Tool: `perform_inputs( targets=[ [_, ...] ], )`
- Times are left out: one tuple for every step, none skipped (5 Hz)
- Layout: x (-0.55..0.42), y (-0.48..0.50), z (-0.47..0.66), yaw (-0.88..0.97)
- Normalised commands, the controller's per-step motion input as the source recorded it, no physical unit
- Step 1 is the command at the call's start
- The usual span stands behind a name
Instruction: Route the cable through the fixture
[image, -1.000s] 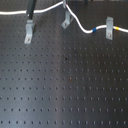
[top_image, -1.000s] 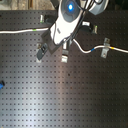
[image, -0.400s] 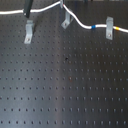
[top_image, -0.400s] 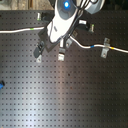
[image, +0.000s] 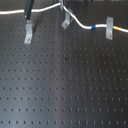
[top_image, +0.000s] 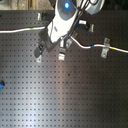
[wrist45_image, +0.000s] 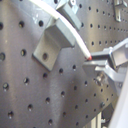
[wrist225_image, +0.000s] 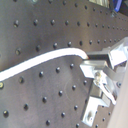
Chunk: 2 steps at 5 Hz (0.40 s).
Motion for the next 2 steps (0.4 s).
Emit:
perform_inputs(
  targets=[
    [-0.053,-0.039,0.49,-0.09],
    [-0.128,-0.102,0.51,-0.16]
  ],
)
